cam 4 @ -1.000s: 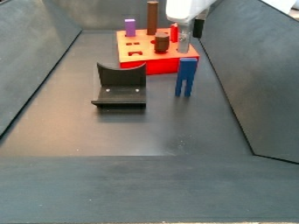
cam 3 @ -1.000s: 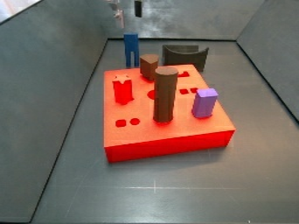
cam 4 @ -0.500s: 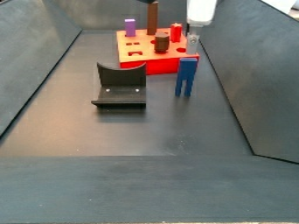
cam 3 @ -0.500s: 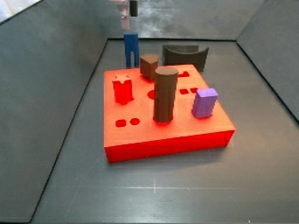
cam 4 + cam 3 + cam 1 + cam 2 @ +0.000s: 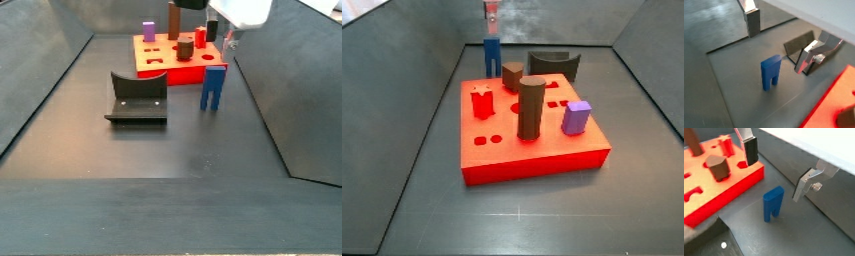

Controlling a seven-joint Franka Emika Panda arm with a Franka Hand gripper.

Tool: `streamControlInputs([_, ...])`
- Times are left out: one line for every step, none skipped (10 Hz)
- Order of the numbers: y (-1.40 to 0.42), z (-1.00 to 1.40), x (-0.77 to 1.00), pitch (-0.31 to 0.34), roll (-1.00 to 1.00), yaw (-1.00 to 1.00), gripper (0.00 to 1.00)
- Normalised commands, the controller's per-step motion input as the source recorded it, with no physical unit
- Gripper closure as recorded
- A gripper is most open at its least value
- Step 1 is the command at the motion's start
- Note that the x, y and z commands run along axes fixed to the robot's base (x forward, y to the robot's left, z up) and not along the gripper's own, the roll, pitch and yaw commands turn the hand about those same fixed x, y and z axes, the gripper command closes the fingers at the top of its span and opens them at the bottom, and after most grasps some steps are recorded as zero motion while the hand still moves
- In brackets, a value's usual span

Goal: Pick up the square-circle object. Move up. Rotate the square-circle object. Move to above the board. Insert the square-circle object.
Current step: Rotate the square-circle object.

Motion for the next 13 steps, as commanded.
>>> streamControlInputs([-0.01,-0.01,0.01,0.011,0.00,1.00,0.00])
streamControlInputs([-0.01,-0.01,0.01,0.012,0.00,1.00,0.00])
streamControlInputs([-0.01,-0.01,0.01,0.012,0.00,1.00,0.00])
streamControlInputs([-0.01,-0.01,0.01,0.013,0.00,1.00,0.00])
streamControlInputs([-0.01,-0.01,0.01,0.014,0.00,1.00,0.00])
streamControlInputs([-0.01,-0.01,0.01,0.015,-0.01,1.00,0.00])
streamControlInputs([-0.01,-0.01,0.01,0.016,-0.01,1.00,0.00])
streamControlInputs([-0.01,-0.01,0.01,0.017,-0.01,1.00,0.00])
streamControlInputs([-0.01,-0.01,0.01,0.019,-0.01,1.00,0.00])
streamControlInputs([-0.01,-0.01,0.01,0.020,-0.01,1.00,0.00])
streamControlInputs([-0.01,-0.01,0.01,0.023,-0.01,1.00,0.00])
streamControlInputs([-0.01,-0.01,0.01,0.025,-0.01,1.00,0.00])
streamControlInputs([-0.01,-0.01,0.01,0.027,-0.01,1.00,0.00])
